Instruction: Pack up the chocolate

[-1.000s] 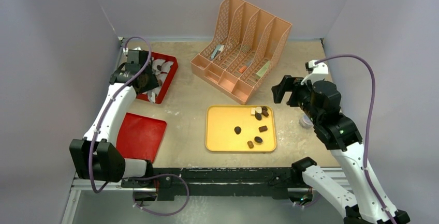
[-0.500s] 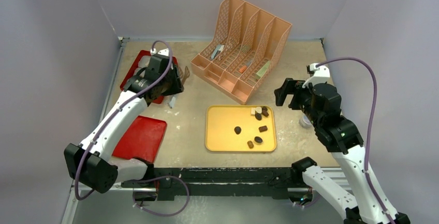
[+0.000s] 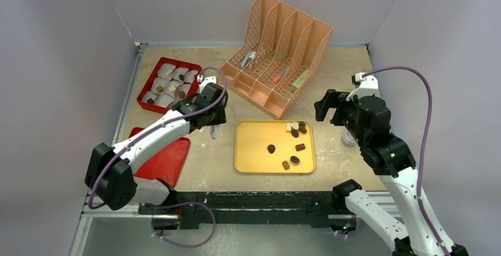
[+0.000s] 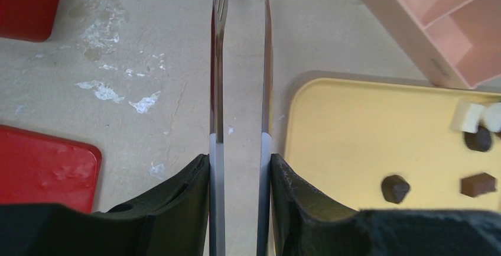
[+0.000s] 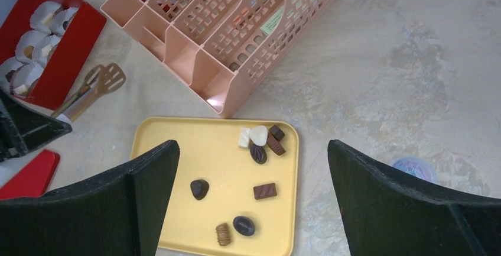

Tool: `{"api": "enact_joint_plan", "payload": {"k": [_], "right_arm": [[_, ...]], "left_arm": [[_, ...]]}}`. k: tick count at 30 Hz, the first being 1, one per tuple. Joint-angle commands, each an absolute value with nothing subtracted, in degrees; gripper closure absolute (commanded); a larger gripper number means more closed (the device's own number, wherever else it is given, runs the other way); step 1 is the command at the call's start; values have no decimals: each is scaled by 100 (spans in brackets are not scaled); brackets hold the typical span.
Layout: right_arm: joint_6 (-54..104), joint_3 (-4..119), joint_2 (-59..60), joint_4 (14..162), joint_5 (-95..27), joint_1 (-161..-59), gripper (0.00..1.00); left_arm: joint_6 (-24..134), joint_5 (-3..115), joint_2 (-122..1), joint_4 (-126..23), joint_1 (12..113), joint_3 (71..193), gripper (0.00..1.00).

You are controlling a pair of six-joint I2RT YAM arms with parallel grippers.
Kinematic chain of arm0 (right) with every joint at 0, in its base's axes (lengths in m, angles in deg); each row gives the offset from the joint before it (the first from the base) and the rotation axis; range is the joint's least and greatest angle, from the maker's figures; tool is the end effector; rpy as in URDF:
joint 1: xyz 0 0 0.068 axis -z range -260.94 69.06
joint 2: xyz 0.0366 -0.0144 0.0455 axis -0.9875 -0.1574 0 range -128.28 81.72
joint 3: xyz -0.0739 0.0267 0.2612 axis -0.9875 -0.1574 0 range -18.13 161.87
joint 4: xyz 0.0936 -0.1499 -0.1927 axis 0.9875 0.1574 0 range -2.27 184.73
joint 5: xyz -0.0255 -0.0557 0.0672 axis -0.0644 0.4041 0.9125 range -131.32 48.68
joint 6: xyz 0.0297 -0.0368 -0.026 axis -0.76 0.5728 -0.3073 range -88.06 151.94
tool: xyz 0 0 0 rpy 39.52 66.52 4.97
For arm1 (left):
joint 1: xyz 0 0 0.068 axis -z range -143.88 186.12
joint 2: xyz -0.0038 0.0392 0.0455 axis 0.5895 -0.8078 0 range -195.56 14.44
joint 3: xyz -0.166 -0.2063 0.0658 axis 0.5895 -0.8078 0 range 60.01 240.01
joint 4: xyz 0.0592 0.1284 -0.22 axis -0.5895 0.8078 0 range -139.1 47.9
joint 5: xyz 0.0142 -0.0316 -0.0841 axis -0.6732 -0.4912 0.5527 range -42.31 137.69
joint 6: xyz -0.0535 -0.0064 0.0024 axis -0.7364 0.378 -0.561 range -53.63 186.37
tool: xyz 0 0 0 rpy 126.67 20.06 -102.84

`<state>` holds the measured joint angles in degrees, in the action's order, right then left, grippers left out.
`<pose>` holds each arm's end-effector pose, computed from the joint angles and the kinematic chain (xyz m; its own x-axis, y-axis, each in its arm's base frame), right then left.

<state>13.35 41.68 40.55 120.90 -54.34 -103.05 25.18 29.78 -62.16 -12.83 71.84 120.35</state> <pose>0.1323 0.0450 0.3952 -0.2726 0.2247 -0.9355 -0.0821 0.9634 0.2553 0.2310 -0.1525 0.2737 -0.7508 -0.2319 -0.6185 -0.1206 0.9687 -0.2169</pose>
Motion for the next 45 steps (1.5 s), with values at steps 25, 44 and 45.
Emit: {"api": "enact_joint_plan", "payload": {"k": [25, 44, 45], "right_arm": [[1287, 4277, 4111, 11919, -5495, -10292, 3], [1302, 4271, 4206, 11952, -5495, -10292, 3], [1297, 4262, 4205, 11952, -5497, -10293, 3]], "left_arm": [[2005, 2083, -7387, -2507, 7454, 11076, 48], [380, 980, -6049, -1402, 7332, 10954, 39], [186, 911, -5908, -1386, 7310, 10837, 46]]}}
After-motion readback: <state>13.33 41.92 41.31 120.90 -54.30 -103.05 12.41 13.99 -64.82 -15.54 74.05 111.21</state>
